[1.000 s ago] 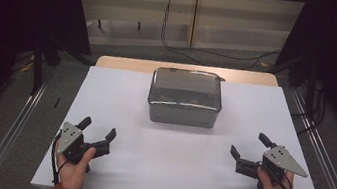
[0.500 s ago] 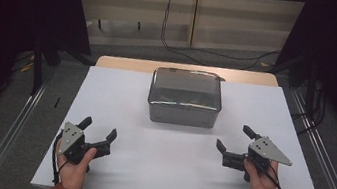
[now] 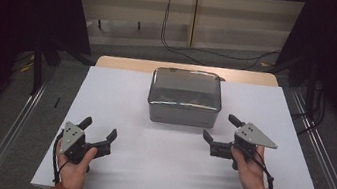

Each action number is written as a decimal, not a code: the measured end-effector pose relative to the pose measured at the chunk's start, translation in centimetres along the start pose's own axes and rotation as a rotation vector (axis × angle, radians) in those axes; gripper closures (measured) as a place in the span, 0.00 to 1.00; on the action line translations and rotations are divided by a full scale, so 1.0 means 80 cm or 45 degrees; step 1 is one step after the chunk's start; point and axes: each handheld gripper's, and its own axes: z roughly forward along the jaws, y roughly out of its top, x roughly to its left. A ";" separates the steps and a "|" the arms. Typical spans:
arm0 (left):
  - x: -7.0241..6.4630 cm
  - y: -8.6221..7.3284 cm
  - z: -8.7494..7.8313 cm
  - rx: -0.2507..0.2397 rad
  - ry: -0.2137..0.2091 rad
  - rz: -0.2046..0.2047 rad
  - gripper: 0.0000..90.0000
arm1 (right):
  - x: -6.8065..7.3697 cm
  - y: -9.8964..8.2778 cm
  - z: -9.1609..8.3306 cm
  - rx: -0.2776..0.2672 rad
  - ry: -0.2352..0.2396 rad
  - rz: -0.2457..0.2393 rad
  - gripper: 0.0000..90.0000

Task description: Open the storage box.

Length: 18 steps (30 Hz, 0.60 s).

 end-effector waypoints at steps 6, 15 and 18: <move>-0.005 0.002 -0.002 -0.009 -0.014 0.006 0.04 | 0.005 0.010 0.014 -0.015 0.036 -0.027 0.00; -0.004 0.000 0.003 0.018 -0.010 0.026 0.04 | 0.011 0.024 0.038 -0.015 0.067 -0.091 0.01; -0.005 0.001 0.003 0.012 -0.016 0.023 0.04 | 0.011 0.025 0.041 -0.019 0.071 -0.105 0.01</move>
